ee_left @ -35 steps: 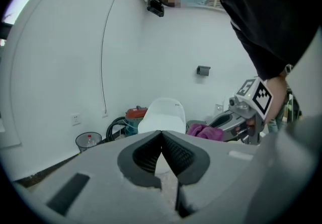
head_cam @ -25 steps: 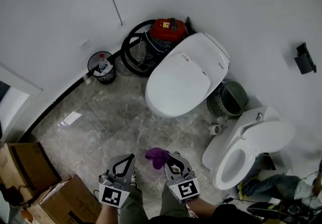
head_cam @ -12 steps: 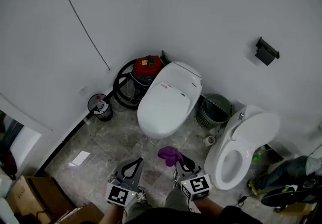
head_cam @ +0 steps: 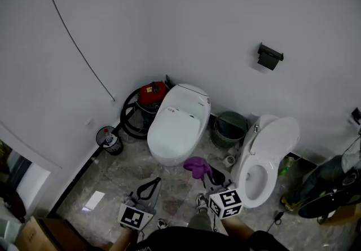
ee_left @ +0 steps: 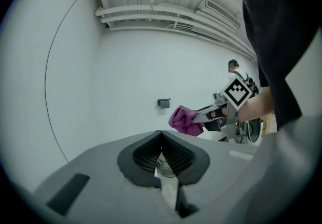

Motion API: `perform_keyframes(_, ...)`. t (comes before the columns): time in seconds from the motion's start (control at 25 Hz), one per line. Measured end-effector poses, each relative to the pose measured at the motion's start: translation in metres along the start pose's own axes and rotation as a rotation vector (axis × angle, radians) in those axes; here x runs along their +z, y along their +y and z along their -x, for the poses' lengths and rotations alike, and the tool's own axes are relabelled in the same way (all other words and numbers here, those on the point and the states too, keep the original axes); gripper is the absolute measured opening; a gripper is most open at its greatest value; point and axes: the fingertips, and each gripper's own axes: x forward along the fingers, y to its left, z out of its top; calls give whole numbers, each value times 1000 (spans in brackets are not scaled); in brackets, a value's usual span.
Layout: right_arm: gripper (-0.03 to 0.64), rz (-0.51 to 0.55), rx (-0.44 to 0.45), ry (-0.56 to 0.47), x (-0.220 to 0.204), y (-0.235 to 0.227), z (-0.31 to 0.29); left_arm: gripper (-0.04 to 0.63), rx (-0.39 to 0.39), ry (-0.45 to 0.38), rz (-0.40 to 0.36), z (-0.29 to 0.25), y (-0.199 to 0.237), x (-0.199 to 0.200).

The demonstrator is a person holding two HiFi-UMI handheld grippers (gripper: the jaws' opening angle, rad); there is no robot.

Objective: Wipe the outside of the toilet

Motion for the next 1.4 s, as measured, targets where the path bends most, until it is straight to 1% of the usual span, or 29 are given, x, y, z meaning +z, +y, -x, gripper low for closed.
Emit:
perform_keyframes(0.2,41,-12,-51,-6,4,-6,33,6,-23,-12,-14,11,-16,11)
perform_keyframes(0.52,41,-14,-68,13,-7,8,59,6,-68,-24,-47,23,-28,20)
perform_keyframes(0.76,41,-32,-57,29,-19,26,57,6,-77,-26,-76,32,-25,22)
perform_keyframes(0.92,40,-32,-45,50,-27,37,51,6,-57,-19,-72,39,-16,17)
perform_keyframes(1.24,40,-27,-66,53,-31,44,44,6,-68,-33,-97,41,-5,7)
perform_keyframes(1.4,40,-27,-78,52,-32,44,42,6,-73,-21,-71,41,-5,6)
